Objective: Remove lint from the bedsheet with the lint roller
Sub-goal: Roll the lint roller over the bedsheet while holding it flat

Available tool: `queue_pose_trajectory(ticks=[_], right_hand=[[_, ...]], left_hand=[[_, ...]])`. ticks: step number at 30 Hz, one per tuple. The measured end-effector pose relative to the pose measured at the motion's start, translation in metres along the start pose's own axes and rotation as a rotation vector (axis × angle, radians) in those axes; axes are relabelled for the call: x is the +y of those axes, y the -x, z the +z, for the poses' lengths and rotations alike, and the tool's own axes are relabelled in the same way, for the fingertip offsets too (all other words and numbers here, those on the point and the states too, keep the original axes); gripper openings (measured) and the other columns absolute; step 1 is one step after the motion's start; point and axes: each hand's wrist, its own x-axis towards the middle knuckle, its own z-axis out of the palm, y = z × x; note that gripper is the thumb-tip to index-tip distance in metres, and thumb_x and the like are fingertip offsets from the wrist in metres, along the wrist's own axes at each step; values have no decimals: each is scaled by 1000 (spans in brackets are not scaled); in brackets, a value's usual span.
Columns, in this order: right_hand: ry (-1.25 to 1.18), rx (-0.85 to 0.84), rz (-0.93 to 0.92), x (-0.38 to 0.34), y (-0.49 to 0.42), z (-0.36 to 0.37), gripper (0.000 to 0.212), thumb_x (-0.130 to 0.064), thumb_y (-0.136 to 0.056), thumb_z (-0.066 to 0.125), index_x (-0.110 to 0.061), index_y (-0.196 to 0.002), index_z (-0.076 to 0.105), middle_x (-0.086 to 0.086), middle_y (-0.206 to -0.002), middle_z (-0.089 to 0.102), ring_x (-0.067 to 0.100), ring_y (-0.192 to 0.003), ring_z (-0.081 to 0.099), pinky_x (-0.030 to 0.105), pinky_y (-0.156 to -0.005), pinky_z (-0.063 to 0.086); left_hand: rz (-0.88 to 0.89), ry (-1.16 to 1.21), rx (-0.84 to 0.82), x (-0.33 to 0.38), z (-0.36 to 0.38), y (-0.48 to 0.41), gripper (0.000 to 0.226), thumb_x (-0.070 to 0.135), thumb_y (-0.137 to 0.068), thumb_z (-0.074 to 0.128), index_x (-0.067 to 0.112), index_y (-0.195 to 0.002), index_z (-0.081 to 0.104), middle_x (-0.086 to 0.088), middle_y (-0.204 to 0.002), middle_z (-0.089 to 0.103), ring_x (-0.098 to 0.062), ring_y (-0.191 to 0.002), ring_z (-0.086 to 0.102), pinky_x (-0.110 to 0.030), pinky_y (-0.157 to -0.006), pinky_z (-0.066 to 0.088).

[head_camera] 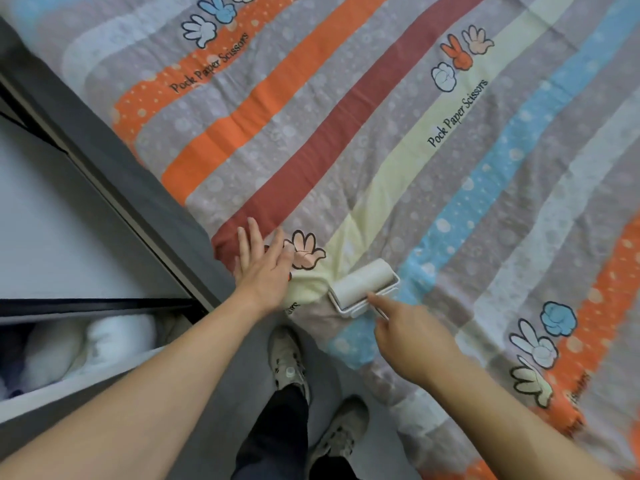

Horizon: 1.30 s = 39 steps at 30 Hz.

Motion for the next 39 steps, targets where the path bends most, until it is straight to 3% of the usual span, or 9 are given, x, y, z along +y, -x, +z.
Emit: queue_pose_trajectory(ticks=[6, 8, 11, 13, 19, 25, 29, 34, 39], right_hand=[[4, 29, 11, 34, 48, 24, 48, -30, -98, 36, -41, -145, 36, 4, -125, 63, 26, -109, 58, 34, -77, 46], [14, 33, 8, 35, 56, 25, 47, -30, -99, 36, -42, -144, 37, 2, -128, 61, 24, -112, 57, 33, -78, 45], [89, 14, 36, 33, 65, 8, 45, -34, -98, 34, -45, -142, 38, -1, -125, 63, 21, -109, 59, 32, -73, 46], [128, 38, 5, 20, 71, -3, 44, -35, -98, 34, -46, -141, 37, -4, -119, 64, 20, -104, 60, 31, -69, 47], [89, 198, -228, -63, 11, 6, 44, -30, -100, 38, -41, -142, 35, 6, -109, 63, 29, -98, 60, 36, -70, 49], [126, 154, -176, -54, -6, 57, 48, -30, -97, 41, -42, -142, 30, 9, -103, 60, 34, -88, 62, 39, -67, 52], [156, 174, -101, -18, 28, 76, 53, -31, -98, 36, -47, -146, 21, 6, -100, 57, 33, -84, 61, 37, -64, 49], [128, 126, 60, 20, 74, 93, 56, -36, -97, 38, -49, -147, 17, 3, -98, 57, 30, -85, 61, 35, -62, 43], [150, 89, 137, 45, 119, 94, 51, -43, -98, 32, -54, -145, 15, -4, -103, 58, 25, -92, 62, 35, -69, 48]], left_hand=[[5, 136, -63, 7, 37, 33, 55, 43, -110, 17, 28, -162, 8, 1, -166, -25, -19, -149, -33, -40, -121, -18], [22, 216, -42, 2, 39, 40, 52, 43, -110, 16, 33, -161, 20, 0, -169, -17, -17, -151, -27, -40, -122, -14], [84, 378, 130, -1, 29, 44, 45, 35, -110, 21, 30, -144, 51, 9, -164, 21, -10, -153, 6, -37, -126, 4], [51, 509, 284, -5, 18, 46, 41, 30, -110, 28, 18, -137, 58, 1, -154, 41, -10, -144, 32, -35, -123, 21], [-58, 700, 393, -14, 1, 41, 43, 41, -104, 31, 23, -132, 58, 0, -135, 55, -12, -123, 53, -40, -112, 40], [-23, 620, 262, -20, 8, 43, 62, 58, -96, 27, 24, -139, 55, 2, -144, 52, -14, -135, 46, -44, -118, 35], [0, 450, 158, -13, 19, 49, 48, 41, -110, 25, 21, -148, 48, 1, -168, 16, -13, -154, 10, -28, -121, 6], [-26, 377, 51, -6, 33, 52, 53, 48, -108, 28, 29, -159, 29, 6, -169, -10, -17, -155, -11, -41, -124, 1], [-27, 263, 49, 5, 37, 52, 52, 43, -108, 30, 35, -159, 26, -1, -169, -14, -20, -155, -16, -48, -124, -1]])
